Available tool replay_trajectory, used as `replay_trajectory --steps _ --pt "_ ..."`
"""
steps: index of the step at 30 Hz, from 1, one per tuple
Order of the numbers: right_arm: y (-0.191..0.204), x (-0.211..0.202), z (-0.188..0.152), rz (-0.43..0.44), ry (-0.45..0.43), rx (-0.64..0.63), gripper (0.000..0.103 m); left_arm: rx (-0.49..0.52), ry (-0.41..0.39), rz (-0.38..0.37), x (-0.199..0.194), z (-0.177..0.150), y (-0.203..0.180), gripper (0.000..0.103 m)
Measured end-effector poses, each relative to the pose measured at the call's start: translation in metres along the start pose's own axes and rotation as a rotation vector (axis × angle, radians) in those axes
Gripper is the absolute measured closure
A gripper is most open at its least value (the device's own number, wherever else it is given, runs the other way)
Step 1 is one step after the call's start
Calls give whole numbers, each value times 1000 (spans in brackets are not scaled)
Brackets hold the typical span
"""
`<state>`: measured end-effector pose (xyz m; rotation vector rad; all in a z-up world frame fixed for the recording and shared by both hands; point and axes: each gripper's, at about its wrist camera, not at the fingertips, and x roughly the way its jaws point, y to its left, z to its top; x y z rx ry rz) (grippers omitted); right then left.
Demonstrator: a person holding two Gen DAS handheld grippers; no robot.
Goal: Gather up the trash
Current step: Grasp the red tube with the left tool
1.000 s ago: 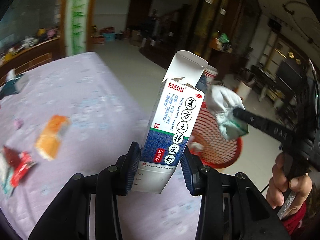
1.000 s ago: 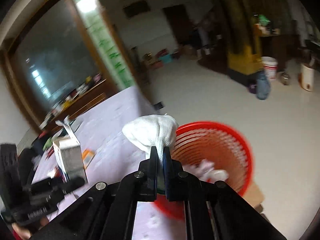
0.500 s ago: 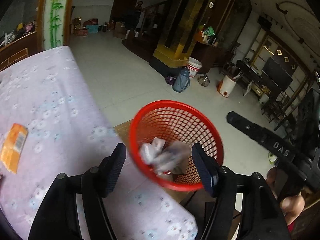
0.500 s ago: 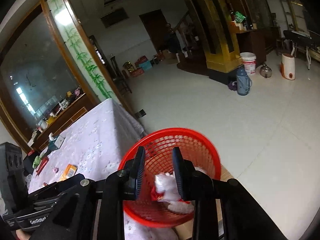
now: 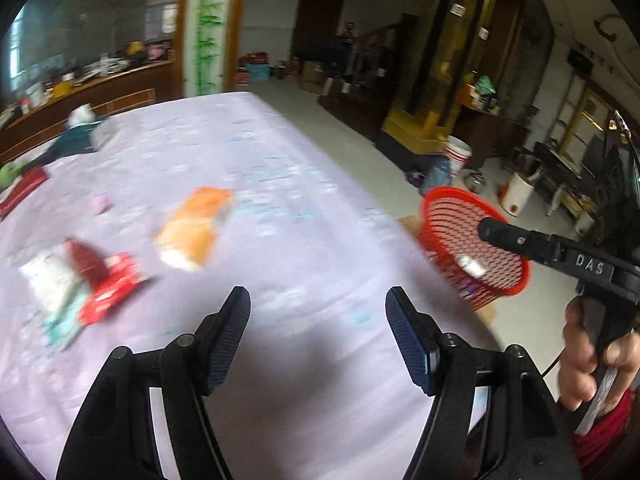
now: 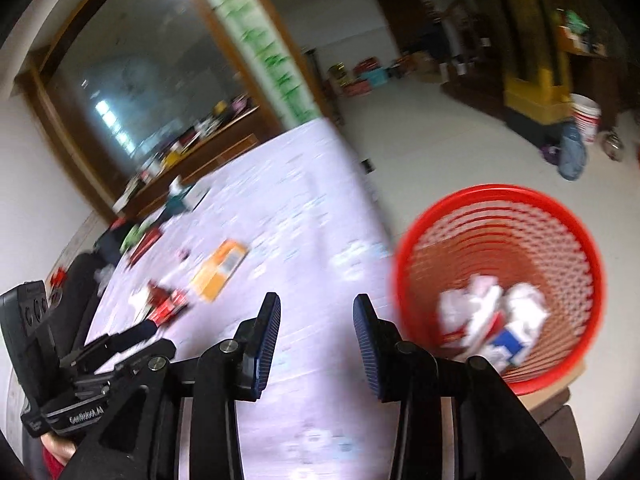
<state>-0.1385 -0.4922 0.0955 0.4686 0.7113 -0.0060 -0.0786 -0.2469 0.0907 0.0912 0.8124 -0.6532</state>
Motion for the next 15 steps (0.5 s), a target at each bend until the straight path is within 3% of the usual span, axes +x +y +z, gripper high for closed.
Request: replay_trajectory --steps 7,12,15 --pt "55 31 -13 58 86 -80 56 1 7 201 -25 -24 90 34" --pt "80 47 -19 83 118 -107 56 121 38 264 -6 -27 97 35" --pt "87 51 -23 93 135 -112 56 188 58 348 18 -22 93 45"
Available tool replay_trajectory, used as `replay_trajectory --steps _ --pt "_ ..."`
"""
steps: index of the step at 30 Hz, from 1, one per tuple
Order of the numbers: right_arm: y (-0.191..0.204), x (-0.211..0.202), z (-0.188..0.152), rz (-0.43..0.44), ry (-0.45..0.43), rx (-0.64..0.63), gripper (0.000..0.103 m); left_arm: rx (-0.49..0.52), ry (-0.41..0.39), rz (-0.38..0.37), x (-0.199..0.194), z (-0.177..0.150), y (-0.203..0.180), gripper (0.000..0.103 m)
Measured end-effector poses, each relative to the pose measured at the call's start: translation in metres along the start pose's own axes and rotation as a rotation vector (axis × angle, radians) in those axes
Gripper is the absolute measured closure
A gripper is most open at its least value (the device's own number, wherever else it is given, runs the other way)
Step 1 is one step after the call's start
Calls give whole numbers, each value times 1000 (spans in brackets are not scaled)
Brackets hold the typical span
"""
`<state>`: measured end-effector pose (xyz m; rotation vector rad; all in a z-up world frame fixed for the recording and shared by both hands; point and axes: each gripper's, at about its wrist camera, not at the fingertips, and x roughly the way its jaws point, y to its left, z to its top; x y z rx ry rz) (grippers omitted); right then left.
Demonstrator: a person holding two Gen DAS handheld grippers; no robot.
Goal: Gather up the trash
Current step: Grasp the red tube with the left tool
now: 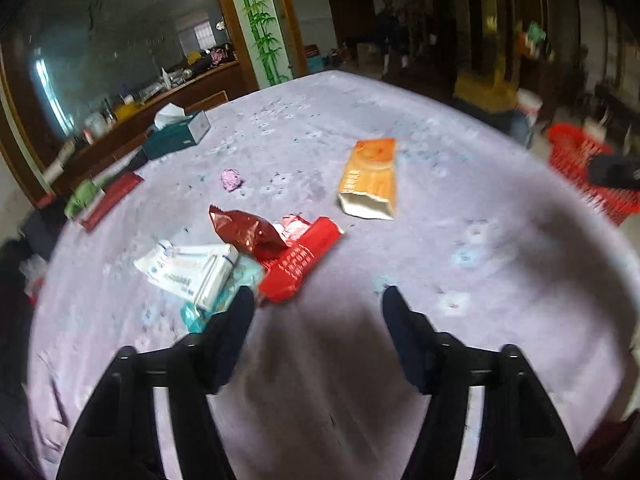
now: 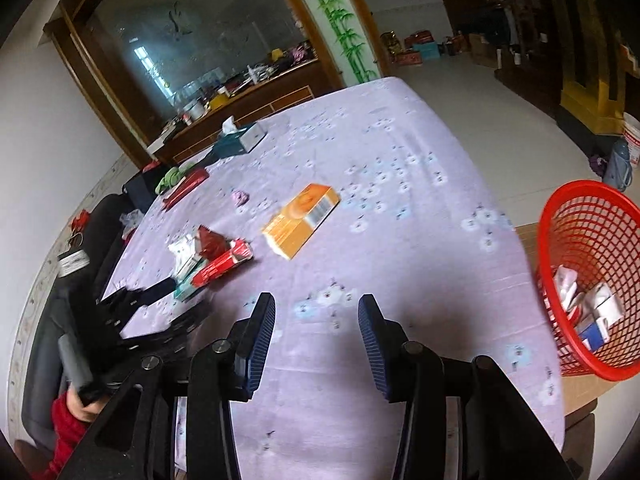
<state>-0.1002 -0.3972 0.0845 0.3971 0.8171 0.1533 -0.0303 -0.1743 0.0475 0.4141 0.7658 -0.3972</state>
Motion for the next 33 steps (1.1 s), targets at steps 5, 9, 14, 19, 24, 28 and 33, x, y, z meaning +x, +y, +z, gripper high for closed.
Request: replay_trajectory --steps 5,9,14,19,24,28,33 --pt "-1 3 0 -16 15 1 56 34 44 117 33 12 -7 62" --pt "-4 5 3 -18 21 10 56 4 84 130 54 18 1 82" --pt "1 16 14 -12 40 23 46 -100 33 67 37 16 17 84" --pt "15 41 32 -31 69 29 38 -303 -58 -162 -7 7 48 87" --pt "29 90 57 -88 122 75 34 -383 -118 -279 -39 -12 59 87" --pt "35 131 73 -136 168 116 34 -416 -146 -300 -52 -29 66 87" --pt "49 168 86 -200 197 121 34 -454 -166 -276 -59 -50 78 87"
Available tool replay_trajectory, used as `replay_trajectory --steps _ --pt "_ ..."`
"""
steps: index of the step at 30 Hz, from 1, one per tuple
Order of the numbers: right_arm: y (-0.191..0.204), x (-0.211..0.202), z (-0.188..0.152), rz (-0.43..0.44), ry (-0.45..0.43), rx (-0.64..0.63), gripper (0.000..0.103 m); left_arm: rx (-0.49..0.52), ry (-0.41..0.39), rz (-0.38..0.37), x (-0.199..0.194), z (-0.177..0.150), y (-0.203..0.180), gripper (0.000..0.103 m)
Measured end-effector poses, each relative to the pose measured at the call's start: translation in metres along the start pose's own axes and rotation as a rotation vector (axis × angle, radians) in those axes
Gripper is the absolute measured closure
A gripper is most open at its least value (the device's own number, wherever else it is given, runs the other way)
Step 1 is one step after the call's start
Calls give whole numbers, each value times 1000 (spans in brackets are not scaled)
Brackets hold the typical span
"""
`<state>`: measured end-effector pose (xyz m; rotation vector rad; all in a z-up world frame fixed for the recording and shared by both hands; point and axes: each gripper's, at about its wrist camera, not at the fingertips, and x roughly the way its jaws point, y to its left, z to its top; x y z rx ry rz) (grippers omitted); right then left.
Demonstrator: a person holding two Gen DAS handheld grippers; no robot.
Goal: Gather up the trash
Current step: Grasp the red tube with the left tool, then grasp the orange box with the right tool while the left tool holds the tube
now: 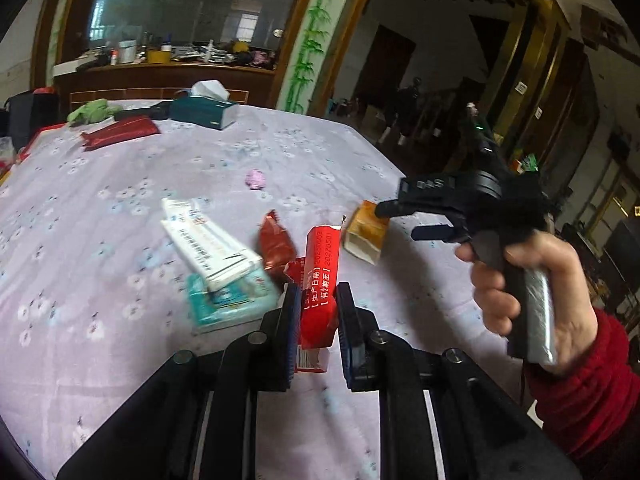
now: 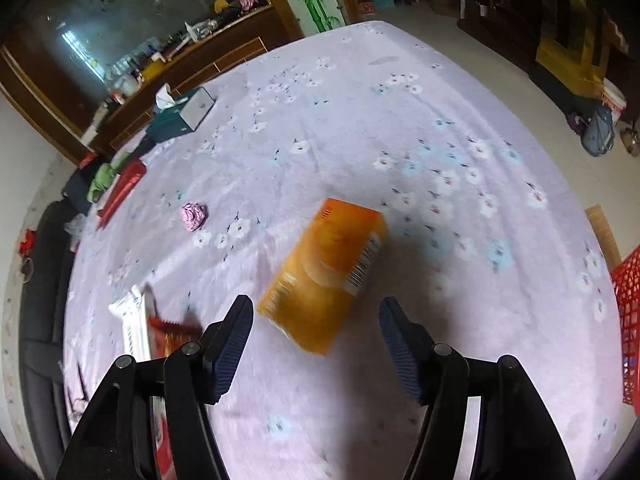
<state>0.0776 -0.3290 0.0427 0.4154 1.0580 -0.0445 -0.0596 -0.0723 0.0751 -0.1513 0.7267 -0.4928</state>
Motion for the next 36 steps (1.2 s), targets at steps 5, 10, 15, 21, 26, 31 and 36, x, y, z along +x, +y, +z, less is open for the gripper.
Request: replay_trajectory --steps 5,10,15,21,26,31,36 --pt "21 19 7 -92 -10 -22 34 -4 -13 30 -3 -8 9 87" --pt "31 40 5 -187 22 -88 34 -2 -12 30 -1 -11 11 87" --pt "22 29 -4 -204 -3 -126 42 -6 -9 24 2 -11 13 87" --pt "-3 2 -25 -112 -30 -142 81 -8 -10 21 5 -12 6 87" --pt "-19 -28 -58 -44 -68 -183 84 15 -8 18 9 -12 -9 87" --pt "-33 -35 -64 27 -68 -144 74 24 -3 24 14 -11 -18 87" --pt "-29 -28 -48 40 -75 -101 48 16 -10 32 11 -11 -19 87"
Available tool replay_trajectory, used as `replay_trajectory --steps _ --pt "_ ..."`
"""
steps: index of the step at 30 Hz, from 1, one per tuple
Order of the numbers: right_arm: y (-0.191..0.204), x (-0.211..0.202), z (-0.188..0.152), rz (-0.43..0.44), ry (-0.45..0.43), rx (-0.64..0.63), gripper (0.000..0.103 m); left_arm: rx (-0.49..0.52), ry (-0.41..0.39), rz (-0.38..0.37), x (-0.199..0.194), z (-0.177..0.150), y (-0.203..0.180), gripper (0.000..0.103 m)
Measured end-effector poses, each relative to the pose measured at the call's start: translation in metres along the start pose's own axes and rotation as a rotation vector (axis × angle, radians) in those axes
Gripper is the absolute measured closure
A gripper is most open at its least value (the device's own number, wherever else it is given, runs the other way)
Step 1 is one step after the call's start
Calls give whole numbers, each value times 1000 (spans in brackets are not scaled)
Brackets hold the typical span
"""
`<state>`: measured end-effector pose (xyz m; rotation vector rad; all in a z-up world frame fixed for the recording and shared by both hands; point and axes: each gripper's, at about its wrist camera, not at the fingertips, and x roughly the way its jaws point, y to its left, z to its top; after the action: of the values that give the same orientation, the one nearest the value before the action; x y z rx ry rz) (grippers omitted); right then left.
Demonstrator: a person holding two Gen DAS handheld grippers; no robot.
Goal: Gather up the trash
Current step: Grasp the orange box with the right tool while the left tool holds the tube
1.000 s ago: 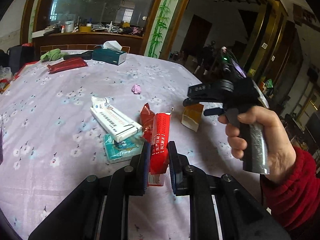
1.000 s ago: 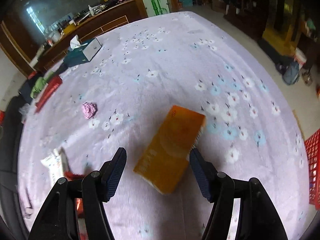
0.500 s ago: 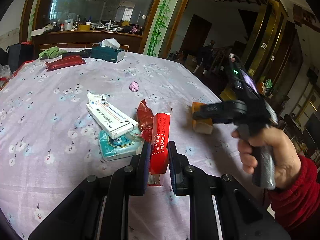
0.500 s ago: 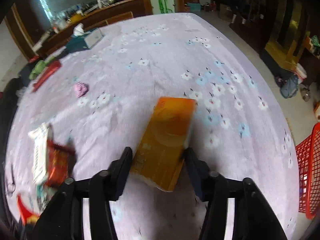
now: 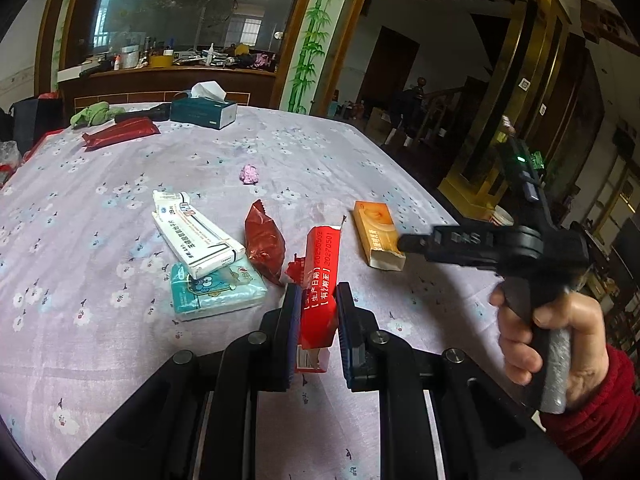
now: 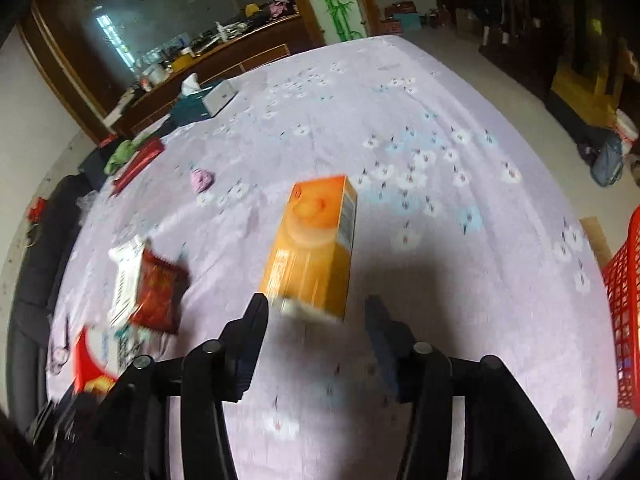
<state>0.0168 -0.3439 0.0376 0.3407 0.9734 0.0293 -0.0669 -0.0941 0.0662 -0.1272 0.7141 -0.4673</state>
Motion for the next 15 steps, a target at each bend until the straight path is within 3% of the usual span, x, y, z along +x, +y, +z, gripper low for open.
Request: replay_trajectory --steps 2,8,11,13,15 --pt "7 13 9 -6 19 -1 41 2 2 5 0 0 0 87" --pt "12 45 17 -42 56 18 40 12 4 4 -2 1 2 87" --pt "27 49 13 -66 58 -43 55 5 5 2 -1 2 5 87" --pt "37 50 9 -74 59 -87 73 1 6 0 0 1 6 87" --pt "42 49 7 -80 42 -101 78 -4 5 -2 0 2 8 87"
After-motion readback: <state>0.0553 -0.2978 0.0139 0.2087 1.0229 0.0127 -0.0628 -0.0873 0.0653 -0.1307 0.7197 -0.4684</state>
